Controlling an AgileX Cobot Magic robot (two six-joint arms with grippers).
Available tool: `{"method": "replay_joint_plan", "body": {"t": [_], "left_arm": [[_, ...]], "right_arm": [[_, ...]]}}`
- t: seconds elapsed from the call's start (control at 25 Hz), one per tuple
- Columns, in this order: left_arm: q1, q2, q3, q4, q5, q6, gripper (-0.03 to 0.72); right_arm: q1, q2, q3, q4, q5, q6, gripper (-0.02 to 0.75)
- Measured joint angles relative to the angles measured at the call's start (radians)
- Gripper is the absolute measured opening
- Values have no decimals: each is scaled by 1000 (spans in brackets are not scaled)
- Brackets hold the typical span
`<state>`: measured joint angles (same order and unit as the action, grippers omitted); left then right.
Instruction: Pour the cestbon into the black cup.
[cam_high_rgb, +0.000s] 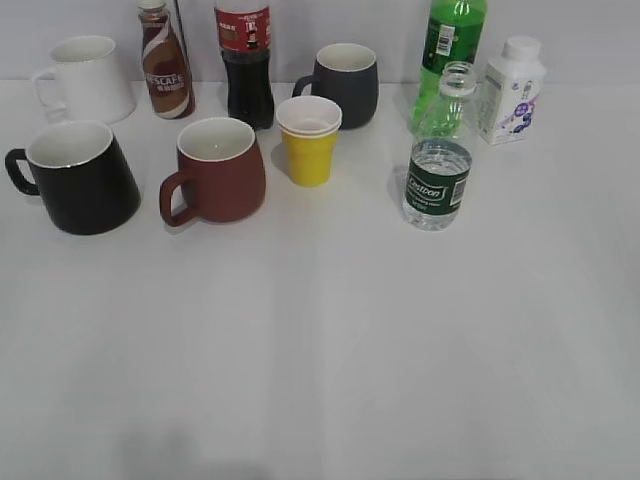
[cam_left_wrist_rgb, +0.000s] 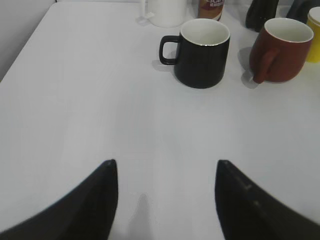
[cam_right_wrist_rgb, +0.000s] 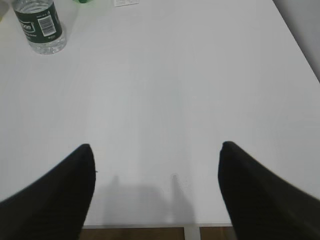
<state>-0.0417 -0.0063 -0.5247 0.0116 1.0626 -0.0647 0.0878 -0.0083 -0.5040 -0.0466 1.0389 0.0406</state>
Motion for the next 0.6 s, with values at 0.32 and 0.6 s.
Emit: {"method": "replay_joint_plan", "body": {"t": [0.32, 0.6], "left_arm": [[0, 0, 0, 0, 0, 0, 443], [0, 0, 0, 0, 0, 0, 414]], "right_arm": [[0, 0, 0, 0, 0, 0, 575], [-1, 0, 0, 0, 0, 0, 575]]}}
